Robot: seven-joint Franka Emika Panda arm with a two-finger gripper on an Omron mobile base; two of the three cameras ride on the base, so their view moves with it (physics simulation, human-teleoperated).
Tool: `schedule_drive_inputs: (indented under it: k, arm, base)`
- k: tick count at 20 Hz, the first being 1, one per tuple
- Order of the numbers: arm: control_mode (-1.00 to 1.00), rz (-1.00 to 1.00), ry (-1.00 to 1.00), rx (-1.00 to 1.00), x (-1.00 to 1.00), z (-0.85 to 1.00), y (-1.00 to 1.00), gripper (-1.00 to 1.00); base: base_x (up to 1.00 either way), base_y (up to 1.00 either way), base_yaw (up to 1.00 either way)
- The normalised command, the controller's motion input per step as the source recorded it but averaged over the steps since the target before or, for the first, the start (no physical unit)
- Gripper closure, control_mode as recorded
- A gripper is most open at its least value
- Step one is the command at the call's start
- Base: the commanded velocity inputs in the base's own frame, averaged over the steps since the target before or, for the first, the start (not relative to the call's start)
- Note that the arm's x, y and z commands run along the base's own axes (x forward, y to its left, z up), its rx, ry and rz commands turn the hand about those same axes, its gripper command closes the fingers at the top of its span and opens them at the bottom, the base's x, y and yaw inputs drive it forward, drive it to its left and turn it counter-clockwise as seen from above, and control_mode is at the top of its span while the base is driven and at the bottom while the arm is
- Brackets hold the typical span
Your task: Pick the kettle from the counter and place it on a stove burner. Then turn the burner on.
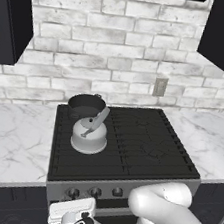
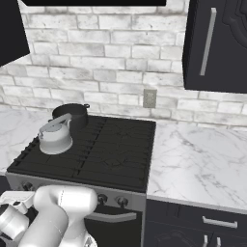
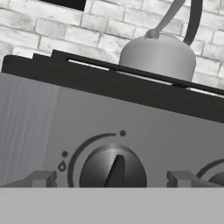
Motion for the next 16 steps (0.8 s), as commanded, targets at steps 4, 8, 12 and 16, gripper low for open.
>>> schedule_drive_inputs:
  k: [4, 8, 12, 16]
  arm:
    - [-1.00, 0.00, 0.00, 0.00, 0.01, 0.00, 0.01, -1.00]
    - [-1.00, 0.00, 0.00, 0.00, 0.03, 0.00, 0.00, -1.00]
    - [-1.00, 0.00, 0.00, 0.00, 0.08, 0.00, 0.00, -1.00]
    - [-1.00, 0.00, 0.00, 0.00, 0.13, 0.00, 0.00, -1.00]
  base:
    - [0.00, 0.00, 0.00]
    - [0.00, 0.00, 0.00]
    - [0.00, 0.00, 0.00]
    - [0.00, 0.00, 0.00]
